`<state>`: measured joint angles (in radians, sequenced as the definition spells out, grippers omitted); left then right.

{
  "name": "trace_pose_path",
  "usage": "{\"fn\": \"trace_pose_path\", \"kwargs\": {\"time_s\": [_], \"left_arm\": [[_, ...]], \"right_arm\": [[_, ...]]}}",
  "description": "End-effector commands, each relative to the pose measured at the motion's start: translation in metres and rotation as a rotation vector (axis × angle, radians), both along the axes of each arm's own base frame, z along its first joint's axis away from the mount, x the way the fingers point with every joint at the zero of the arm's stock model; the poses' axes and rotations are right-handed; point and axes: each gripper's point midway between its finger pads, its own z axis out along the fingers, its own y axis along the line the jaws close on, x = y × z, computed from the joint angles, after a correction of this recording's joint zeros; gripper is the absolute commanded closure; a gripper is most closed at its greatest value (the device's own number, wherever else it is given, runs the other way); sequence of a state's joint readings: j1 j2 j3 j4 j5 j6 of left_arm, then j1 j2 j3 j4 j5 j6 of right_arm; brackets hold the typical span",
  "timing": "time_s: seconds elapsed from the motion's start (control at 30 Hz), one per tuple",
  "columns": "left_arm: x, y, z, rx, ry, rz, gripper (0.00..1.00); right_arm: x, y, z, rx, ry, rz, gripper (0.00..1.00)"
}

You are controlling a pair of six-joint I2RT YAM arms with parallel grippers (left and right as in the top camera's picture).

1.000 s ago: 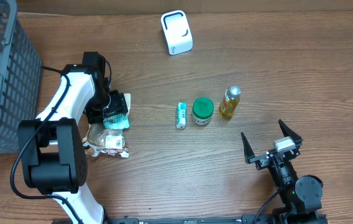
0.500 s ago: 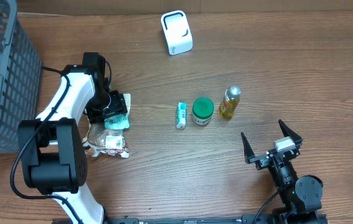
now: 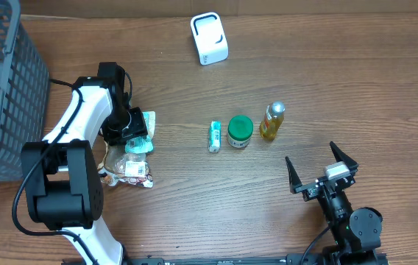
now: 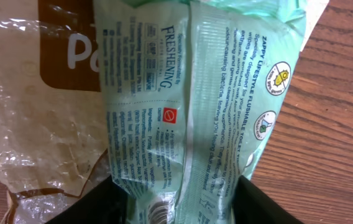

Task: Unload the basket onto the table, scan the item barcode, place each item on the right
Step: 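Lower the green package onto the table left of the tissue pack, then slide the green package right beside the small tissue pack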

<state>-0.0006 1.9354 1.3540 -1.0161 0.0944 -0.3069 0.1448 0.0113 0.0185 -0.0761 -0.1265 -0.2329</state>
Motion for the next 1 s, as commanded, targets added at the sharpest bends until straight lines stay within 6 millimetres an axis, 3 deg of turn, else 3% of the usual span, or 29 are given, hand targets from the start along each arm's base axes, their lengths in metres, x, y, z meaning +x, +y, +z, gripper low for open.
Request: {"fn": "trace_pose_path", "kwargs": {"time_s": [0.0,0.13,0.27,0.3,0.5,0.6,0.97], "left_arm": [[-0.002,-0.009,0.002,-0.011,-0.004,-0.031,0.56],[0.002,-0.009,0.005,-0.012,-0.016,-0.034,0.66],[0.012,-0.009,0.017,-0.012,-0.041,-0.035,0.93],[0.014,-0.009,0.021,-0.012,-0.048,-0.035,0.96],[0.032,-0.011,0.055,-0.021,-0.094,-0.035,0.96],[0.037,-0.024,0.067,-0.083,-0.115,-0.044,0.96],[0.033,-0.070,0.051,-0.168,-0.127,-0.132,0.96]], "right_arm": [[0.000,0.001,-0.003,0.000,-0.001,0.004,0.00],[0.000,0.001,-0.003,0.000,-0.001,0.004,0.00],[0.000,0.001,-0.003,0.000,-0.001,0.004,0.00],[0.000,0.001,-0.003,0.000,-0.001,0.004,0.00],[0.000,0.001,-0.003,0.000,-0.001,0.004,0.00],[0.000,0.001,-0.003,0.000,-0.001,0.004,0.00],[0.000,0.001,-0.003,0.000,-0.001,0.004,0.00]]}}
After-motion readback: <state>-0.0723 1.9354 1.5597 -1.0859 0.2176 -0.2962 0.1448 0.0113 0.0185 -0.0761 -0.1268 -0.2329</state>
